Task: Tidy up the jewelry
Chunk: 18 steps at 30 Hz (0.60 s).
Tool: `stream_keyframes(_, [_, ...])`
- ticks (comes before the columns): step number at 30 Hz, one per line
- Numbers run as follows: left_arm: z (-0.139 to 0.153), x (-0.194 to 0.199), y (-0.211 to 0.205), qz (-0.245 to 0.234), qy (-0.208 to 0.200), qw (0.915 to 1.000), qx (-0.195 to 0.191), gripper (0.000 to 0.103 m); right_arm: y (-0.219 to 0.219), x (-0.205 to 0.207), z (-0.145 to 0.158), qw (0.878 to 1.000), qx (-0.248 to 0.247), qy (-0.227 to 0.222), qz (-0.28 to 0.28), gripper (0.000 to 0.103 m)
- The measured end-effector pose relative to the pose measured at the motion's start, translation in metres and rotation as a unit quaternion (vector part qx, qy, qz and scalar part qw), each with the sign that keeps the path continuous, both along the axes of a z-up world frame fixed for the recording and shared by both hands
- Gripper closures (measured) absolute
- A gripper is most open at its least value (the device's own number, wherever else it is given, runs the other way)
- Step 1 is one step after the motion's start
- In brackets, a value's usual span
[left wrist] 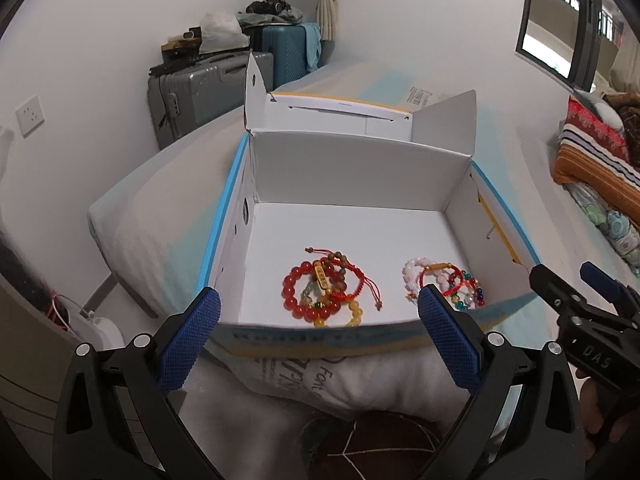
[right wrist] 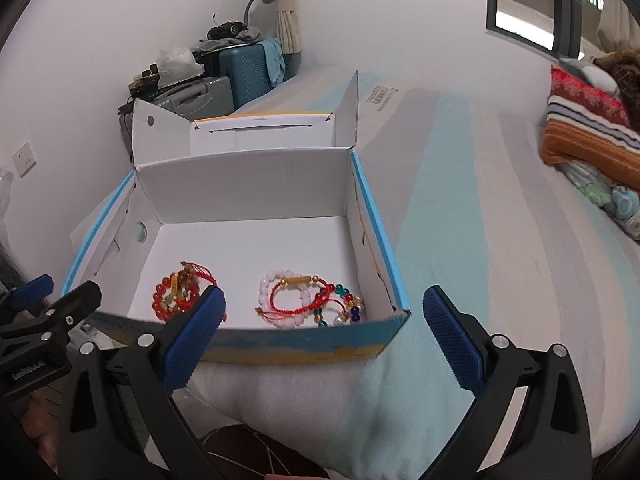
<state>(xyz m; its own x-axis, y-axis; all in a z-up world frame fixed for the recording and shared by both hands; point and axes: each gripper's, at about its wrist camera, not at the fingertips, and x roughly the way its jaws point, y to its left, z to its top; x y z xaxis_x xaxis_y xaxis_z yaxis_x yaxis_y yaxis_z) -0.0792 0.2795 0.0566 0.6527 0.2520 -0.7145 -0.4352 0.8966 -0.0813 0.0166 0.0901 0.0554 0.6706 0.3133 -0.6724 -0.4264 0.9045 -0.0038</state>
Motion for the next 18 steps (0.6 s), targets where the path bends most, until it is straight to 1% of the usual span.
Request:
stream_keyframes(3, [-0.002, -0.004, -0.005, -0.009, -0.001, 1.0, 0.003, 0.006, -0.001, -0.01, -0.002, 1.0, -0.007, -0.008, 0.002, 0.008])
stream_keyframes(6, [-0.004, -0.006, -0.005, -0.007, -0.001, 1.0, 0.001, 0.006, -0.001, -0.016, -0.004, 1.0, -0.009, -0.01, 0.008, 0.008])
stream_keyframes(11, [-0.011, -0.004, -0.006, -0.006, 0.01, 0.9999, 0.009, 0.006, 0.0, -0.019, -0.005, 1.0, -0.009, -0.009, 0.009, 0.008])
stream_keyframes(18, [-0.011, -0.007, -0.006, -0.005, 0.007, 0.9999, 0.007, 0.006, -0.001, -0.018, -0.006, 1.0, -0.009, -0.006, 0.007, 0.008])
